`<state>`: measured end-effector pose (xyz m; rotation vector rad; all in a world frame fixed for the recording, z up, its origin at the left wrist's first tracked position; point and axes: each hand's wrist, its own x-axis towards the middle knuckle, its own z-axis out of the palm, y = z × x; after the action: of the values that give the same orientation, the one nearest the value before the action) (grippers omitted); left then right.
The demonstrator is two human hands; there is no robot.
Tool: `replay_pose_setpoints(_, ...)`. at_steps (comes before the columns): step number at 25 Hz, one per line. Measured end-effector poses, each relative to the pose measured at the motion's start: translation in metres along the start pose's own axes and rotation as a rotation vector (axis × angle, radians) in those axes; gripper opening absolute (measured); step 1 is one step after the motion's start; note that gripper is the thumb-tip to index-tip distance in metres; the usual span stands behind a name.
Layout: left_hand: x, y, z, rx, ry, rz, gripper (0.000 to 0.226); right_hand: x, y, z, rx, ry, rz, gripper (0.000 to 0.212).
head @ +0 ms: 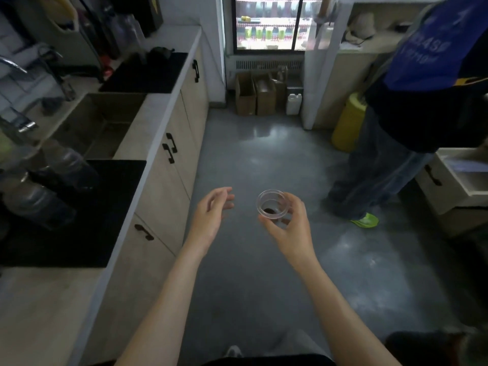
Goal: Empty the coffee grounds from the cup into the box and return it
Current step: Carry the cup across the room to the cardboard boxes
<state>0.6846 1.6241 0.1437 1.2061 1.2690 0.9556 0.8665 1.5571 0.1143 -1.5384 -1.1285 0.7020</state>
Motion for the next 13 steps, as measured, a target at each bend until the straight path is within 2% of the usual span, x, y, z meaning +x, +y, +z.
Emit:
replay_pose_setpoints(5, 0.082, 0.013, 0.025, 0.012, 0.03, 0.004, 0.023, 0.095, 0.027, 0.003, 0.024, -0.001, 0.022, 0.059)
replay_pose_setpoints(13, 0.209, 0.062, 0.096, 0.006, 0.145, -0.026, 0.023, 0.265, 0.048, -0.024, 0.075, -0.105, 0.012, 0.062)
